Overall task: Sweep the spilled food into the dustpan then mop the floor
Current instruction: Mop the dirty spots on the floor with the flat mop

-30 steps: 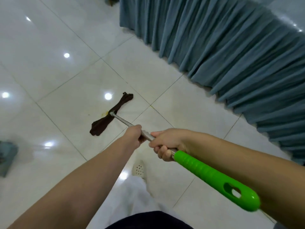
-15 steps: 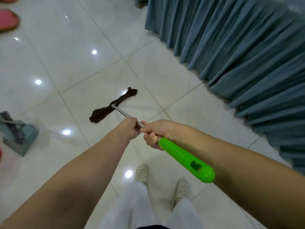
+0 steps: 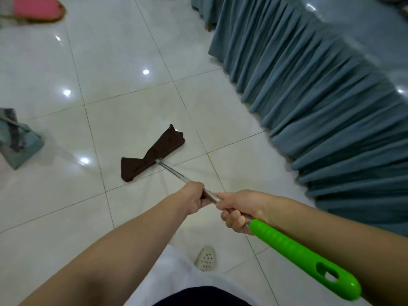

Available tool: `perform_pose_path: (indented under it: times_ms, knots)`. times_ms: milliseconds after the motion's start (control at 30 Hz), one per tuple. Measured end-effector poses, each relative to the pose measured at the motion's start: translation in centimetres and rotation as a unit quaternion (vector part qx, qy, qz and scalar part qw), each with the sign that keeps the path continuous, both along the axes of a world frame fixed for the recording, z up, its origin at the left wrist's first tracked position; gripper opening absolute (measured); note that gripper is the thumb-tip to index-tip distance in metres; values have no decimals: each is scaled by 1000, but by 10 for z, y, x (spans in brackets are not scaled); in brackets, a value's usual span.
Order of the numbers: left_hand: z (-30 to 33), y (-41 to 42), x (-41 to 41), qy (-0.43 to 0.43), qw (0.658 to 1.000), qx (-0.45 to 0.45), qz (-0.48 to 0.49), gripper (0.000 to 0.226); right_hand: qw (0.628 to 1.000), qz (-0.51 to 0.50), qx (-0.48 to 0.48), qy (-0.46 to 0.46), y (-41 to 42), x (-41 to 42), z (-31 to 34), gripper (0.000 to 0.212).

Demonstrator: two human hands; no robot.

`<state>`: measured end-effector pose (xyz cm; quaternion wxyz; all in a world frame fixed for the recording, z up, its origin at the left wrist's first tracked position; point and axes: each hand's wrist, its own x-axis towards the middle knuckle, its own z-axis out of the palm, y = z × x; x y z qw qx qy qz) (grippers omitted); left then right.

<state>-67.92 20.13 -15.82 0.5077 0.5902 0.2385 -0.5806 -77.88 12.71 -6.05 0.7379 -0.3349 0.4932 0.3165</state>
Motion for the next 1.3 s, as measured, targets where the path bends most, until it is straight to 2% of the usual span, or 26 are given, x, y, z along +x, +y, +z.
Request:
perform_pose_path:
  times_ms: [100,300,533,767,933,1067,1300]
  knots:
    - [17,2,-35,22,999,-21,20,15,999,37,-10,13,-6,-31,13,30]
    - [36,24,-73,39,996,-33,79,24,993,108,-13,42,-5,-52,27,45]
    - [29,67,-70,7,985,-14,173,27,992,118,-3,32,41,-35,20,19]
    - [22,93,-23,18,951,-48,305,31,995,98,-13,16,76,22,24,23]
    - [21,109,32,12,958,-34,285,14,999,52,-7,16,103,70,25,25]
    - [21,130,78,3,962,-26,273,28,1000,17,-16,15,129,111,20,29]
    - [25,167,180,-17,972,-10,234,35,1000,-9,-22,9,175,209,11,37]
